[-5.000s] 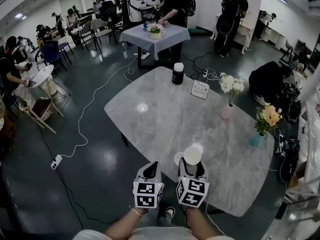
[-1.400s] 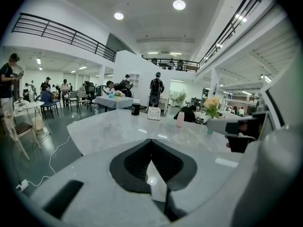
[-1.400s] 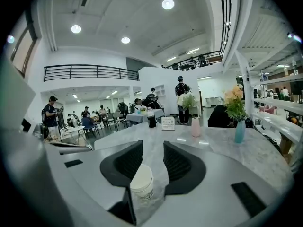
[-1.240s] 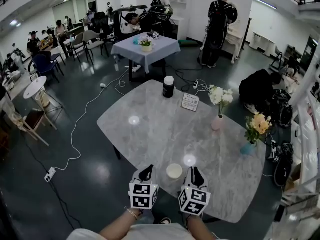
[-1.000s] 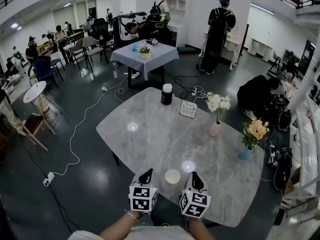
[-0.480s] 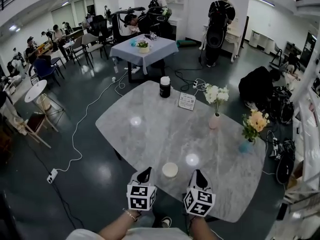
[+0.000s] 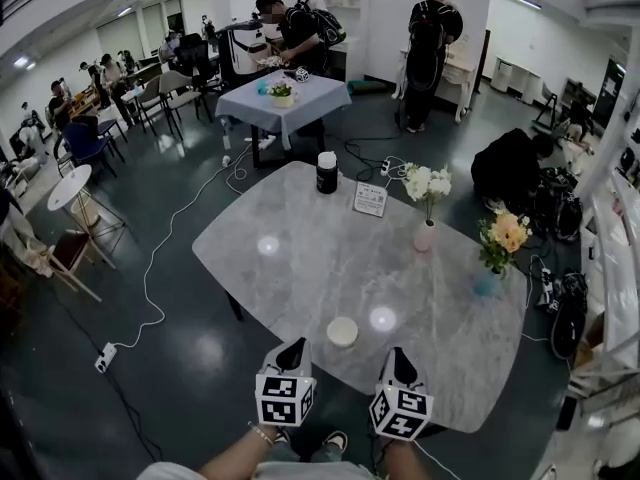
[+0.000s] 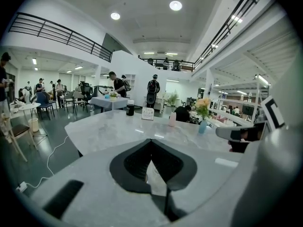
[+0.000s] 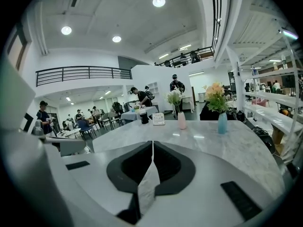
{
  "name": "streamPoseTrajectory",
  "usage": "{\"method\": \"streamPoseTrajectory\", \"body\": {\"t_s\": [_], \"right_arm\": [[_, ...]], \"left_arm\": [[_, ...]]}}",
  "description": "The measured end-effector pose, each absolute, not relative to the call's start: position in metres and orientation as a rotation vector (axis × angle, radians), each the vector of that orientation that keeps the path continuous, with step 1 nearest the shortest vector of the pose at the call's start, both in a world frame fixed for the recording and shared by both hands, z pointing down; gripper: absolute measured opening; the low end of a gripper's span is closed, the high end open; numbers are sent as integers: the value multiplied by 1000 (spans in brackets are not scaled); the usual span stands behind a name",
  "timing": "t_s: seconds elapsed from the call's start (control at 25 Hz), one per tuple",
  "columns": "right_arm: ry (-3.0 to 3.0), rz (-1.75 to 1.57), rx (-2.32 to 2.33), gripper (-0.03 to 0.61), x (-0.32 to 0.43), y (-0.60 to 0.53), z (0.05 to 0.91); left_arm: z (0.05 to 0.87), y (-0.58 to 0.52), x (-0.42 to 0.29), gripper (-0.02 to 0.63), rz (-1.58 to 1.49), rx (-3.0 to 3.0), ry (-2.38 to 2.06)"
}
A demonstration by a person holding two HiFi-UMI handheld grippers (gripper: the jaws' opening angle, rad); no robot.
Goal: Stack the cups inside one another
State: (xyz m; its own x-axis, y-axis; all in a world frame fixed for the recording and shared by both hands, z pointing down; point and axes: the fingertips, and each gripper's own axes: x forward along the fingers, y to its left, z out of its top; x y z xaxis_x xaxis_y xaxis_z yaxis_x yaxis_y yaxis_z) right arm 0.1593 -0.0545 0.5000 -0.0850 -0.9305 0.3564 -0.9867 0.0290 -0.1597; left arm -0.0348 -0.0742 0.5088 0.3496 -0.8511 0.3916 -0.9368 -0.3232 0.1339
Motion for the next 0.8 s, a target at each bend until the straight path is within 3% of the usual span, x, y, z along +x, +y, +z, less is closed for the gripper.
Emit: {"method": "streamPoseTrajectory", "body": {"t_s": [0.8], "right_arm": [[-2008,575,2192,15,102,-7,491]], "left_arm": [[499,-55,-62,-3,340,2475,-1367]]}}
